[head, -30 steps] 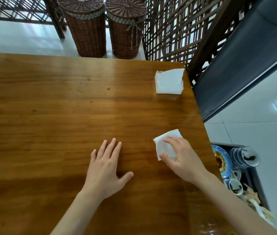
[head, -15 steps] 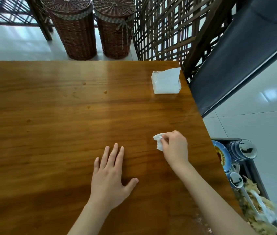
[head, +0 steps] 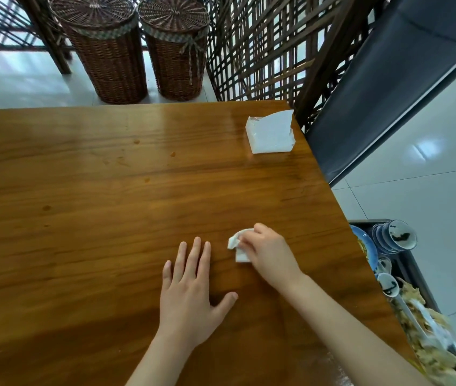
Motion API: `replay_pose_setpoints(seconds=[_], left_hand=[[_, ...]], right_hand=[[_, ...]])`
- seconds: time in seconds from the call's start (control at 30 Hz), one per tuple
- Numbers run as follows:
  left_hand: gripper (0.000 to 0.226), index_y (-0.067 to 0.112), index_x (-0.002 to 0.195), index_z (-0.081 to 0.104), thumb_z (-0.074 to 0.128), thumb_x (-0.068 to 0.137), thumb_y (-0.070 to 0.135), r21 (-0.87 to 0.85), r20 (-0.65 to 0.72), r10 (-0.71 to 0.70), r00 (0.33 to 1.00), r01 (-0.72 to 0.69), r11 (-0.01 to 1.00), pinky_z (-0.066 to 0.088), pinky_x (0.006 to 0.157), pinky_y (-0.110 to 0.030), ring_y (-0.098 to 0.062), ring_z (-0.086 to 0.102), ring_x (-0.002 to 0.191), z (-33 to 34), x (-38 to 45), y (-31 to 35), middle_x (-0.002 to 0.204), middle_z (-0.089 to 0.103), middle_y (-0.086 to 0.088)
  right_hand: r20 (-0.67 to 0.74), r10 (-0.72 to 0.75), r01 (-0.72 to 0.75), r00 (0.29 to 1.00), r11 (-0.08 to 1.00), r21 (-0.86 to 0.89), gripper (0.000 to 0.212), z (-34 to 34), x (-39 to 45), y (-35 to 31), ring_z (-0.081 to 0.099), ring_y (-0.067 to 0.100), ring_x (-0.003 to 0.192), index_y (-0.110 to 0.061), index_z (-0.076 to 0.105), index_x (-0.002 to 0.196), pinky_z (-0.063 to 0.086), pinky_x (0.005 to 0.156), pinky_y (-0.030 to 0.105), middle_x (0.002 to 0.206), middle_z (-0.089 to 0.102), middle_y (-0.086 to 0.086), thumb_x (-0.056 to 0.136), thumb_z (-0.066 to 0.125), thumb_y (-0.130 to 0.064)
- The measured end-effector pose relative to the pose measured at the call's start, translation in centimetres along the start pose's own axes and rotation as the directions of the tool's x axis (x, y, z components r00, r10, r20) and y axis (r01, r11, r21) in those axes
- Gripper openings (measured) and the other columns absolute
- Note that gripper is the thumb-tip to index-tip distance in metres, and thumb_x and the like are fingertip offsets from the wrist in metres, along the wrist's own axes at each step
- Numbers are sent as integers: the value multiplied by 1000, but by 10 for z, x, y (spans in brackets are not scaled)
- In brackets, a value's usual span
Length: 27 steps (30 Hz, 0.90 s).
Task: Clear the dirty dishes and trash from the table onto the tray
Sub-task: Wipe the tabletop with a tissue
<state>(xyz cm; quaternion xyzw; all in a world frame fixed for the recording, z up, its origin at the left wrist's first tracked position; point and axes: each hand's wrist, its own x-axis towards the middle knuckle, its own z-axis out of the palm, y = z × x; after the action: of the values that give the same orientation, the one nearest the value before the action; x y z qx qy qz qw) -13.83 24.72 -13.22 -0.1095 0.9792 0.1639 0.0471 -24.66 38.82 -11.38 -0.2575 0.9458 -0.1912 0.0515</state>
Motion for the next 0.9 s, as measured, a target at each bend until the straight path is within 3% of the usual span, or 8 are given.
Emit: replay_pose_setpoints(seconds=[0.17,0.23,0.4,0.57,0.67,0.73,0.8,0.9], left_hand=[[96,33,145,-19,10,69,86,20,5,20,1000,-20,1000,-15,109,-40,-15,-30,134,2,1,-2,156,-16,8],[96,32,145,-19,11,70,85,18,4,20,1000,-20,1000,-14,109,-40,-15,-29,135,3,1,-4,156,-17,8],[94,30,146,-15,14,74,83,29,-7,37,999,-37,999,-12,110,-40,-16,-27,136,4,0,-8,156,-14,6],[95,28,148,-11,17,74,83,50,-15,40,999,-39,998,-8,112,-41,-15,-25,136,5,2,-10,157,-10,4],[93,29,145,-15,15,74,81,6,-25,35,999,-35,999,-10,111,-40,-14,-24,136,3,-1,-6,157,-9,4],[89,29,144,-13,15,75,78,-37,-51,21,998,-23,999,-9,112,-39,-14,-22,137,1,-9,1,156,-8,4],[87,29,146,-9,18,79,76,-50,-67,13,998,-16,999,-8,112,-40,-15,-21,138,-1,-23,11,155,-10,4],[89,32,144,-14,18,75,79,-62,-63,-10,998,6,998,-9,111,-40,-14,-24,136,1,-54,29,150,-19,9]], right_hand=[[-165,255,-259,953,966,-1,22,-11,-11,24,56,11,78,-9,69,106,47,62,19,92,61,6,94,54,-19],[-184,286,-288,940,957,17,21,-7,-12,15,57,10,81,-8,69,106,44,65,15,94,62,6,93,55,-18],[-16,116,-115,993,993,37,20,3,-46,-13,57,9,87,-12,69,103,51,76,20,96,61,1,94,52,-20],[100,14,-14,995,1000,-6,21,-13,-73,-7,57,11,99,-12,68,109,45,81,15,106,62,2,93,55,-18],[-38,128,-130,991,991,-35,17,-40,-66,28,55,13,95,-8,69,101,39,74,11,102,61,4,92,56,-14],[-141,255,-261,957,965,-26,22,-54,-56,51,55,13,99,-7,67,108,40,77,12,110,61,6,93,55,-17],[-177,328,-336,928,942,-14,27,-54,-50,64,56,17,104,-7,65,114,43,82,18,116,62,8,95,52,-19],[-189,334,-346,923,938,-34,25,-39,-50,60,57,17,97,-9,66,111,47,77,23,106,66,7,95,51,-22]])
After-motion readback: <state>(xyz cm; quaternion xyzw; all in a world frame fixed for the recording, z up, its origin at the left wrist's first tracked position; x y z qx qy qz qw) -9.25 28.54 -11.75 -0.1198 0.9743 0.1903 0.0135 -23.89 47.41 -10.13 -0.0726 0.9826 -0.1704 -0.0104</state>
